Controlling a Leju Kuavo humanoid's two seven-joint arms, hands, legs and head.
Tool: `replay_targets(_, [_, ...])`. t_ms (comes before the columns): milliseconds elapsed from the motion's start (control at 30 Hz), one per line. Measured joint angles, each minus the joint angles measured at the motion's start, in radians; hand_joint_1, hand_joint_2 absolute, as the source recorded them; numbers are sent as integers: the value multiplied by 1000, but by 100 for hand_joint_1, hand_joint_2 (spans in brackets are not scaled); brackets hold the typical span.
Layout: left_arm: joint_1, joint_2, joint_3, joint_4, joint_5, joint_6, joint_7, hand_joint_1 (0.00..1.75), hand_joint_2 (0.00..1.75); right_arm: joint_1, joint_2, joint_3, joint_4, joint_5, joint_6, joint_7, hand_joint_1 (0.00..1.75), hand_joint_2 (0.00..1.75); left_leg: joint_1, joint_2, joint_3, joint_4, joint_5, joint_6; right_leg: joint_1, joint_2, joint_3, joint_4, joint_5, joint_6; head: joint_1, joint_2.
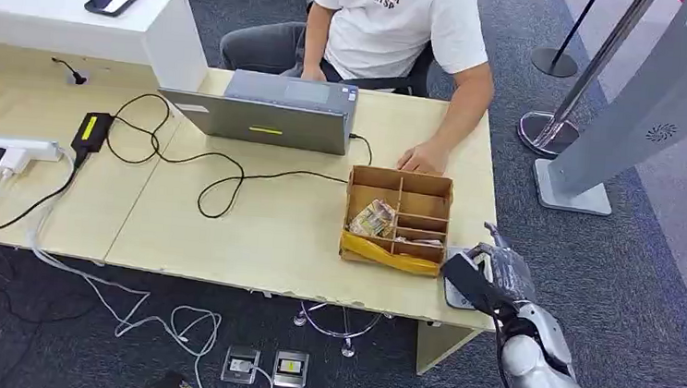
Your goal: Pass the card to the sensor for recognition and then transmit it.
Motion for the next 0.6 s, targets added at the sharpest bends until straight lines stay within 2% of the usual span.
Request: replay_targets(600, [0, -1, 0, 0, -4, 2, 0, 0, 175, -17, 8, 0, 53, -15, -29, -22, 175, 175, 0, 0, 0, 0, 0, 0, 0, 0, 0, 0, 0, 0, 0, 0])
